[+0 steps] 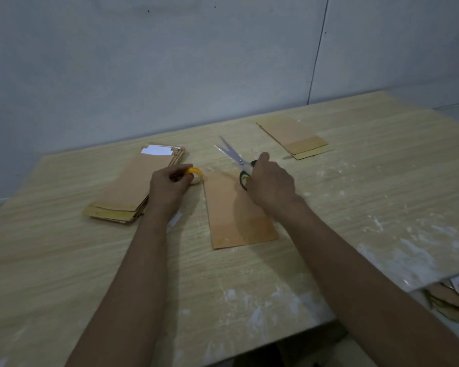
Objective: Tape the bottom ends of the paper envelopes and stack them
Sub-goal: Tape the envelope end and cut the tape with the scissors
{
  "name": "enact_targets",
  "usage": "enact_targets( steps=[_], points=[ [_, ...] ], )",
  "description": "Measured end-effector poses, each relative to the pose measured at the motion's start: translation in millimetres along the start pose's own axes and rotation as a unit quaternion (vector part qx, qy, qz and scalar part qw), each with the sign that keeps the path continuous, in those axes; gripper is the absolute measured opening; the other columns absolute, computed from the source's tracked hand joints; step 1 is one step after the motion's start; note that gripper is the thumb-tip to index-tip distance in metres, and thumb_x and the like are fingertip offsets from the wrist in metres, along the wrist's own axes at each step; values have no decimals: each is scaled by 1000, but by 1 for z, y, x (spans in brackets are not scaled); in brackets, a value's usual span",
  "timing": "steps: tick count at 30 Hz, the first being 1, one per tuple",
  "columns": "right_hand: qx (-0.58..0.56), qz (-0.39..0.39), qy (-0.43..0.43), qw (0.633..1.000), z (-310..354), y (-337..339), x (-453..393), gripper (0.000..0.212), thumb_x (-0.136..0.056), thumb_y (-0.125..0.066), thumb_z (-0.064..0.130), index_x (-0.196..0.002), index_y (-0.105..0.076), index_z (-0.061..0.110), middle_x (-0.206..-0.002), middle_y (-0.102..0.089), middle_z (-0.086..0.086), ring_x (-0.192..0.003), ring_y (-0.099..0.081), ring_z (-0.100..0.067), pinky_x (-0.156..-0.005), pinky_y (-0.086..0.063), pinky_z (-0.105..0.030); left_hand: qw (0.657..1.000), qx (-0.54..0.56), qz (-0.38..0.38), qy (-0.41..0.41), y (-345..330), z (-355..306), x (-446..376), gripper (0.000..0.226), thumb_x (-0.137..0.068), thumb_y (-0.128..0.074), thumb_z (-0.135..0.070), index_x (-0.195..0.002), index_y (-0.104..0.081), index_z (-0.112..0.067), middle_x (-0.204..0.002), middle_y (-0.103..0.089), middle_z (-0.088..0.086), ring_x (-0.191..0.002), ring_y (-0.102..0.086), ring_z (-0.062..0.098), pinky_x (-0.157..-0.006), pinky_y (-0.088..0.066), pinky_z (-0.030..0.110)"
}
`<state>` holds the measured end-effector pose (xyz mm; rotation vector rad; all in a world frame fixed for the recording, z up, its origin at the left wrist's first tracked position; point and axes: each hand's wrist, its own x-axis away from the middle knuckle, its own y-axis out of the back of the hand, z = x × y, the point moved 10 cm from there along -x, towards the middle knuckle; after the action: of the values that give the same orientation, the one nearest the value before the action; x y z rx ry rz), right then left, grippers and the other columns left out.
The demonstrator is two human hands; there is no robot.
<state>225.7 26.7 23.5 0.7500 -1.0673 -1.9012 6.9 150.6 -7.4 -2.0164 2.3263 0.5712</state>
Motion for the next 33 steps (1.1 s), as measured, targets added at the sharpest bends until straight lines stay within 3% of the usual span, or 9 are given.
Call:
enact_targets(
  steps=[2, 5, 10, 14, 17, 21, 26, 33],
  points=[
    [-5, -13, 33, 999, 12, 3, 16, 36, -97, -58, 36, -114, -45, 6, -104, -60, -11, -80, -53, -27, -63, -37, -33, 1000, 7, 0, 3, 0, 1, 0, 26, -84, -72, -4, -106, -77, -17, -97, -75, 5, -86, -67, 9, -87, -55, 30],
    [34, 1, 38, 999, 17, 2, 37, 38, -92, -62, 44, -100, -42, 12, -93, -53, -6, -89, -58, -28, -64, -37, -32, 1000, -1, 0, -5, 1, -1, 0, 27, -84, -72, -4, -107, -76, -17, -99, -75, 5, -90, -68, 9, -90, -55, 30],
    [98, 2, 57, 994, 23, 5, 57, 40, -90, -59, 52, -95, -40, 17, -95, -59, -5, -75, -48, -24, -64, -38, -32, 1000, 2, 3, -4, 0, -2, 0, 27, -85, -71, -2, -109, -75, -14, -101, -74, 6, -91, -68, 10, -90, -54, 30],
    [110, 18, 69, 991, 26, 3, 69, 38, -91, -58, 52, -104, -47, 18, -92, -55, -4, -75, -44, -23, -64, -37, -31, 1000, 12, 2, 3, 0, 0, 0, 26, -86, -71, 0, -108, -75, -14, -103, -74, 7, -95, -68, 14, -93, -55, 33],
    [114, 20, 81, 990, 31, 4, 73, 35, -92, -58, 50, -98, -43, 19, -85, -45, -1, -74, -43, -23, -63, -36, -31, 999, 32, 1, 14, 0, 2, 1, 28, -85, -71, -1, -101, -76, -23, -103, -74, 7, -100, -70, 18, -94, -55, 36],
    [128, 28, 89, 987, 38, 5, 71, 31, -94, -57, 44, -94, -39, 19, -83, -43, -1, -73, -43, -23, -63, -34, -31, 999, 39, -1, 9, -1, -2, 4, 29, -86, -70, 2, -107, -74, -17, -105, -73, 9, -98, -68, 15, -90, -54, 29],
    [147, 16, 106, 983, 43, 9, 71, 30, -96, -56, 42, -91, -38, 18, -79, -40, 0, -73, -42, -22, -61, -33, -31, 998, 53, -3, 21, -1, 1, 4, 31, -85, -69, 4, -105, -74, -19, -104, -73, 10, -103, -69, 24, -97, -55, 41],
    [165, 23, 116, 979, 53, 8, 75, 28, -97, -55, 39, -89, -37, 18, -70, -31, 2, -71, -41, -21, -51, -24, -29, 999, 47, -6, 22, -2, -2, 5, 30, -87, -67, 7, -113, -72, -7, -109, -71, 14, -103, -68, 23, -97, -55, 38]
  ],
)
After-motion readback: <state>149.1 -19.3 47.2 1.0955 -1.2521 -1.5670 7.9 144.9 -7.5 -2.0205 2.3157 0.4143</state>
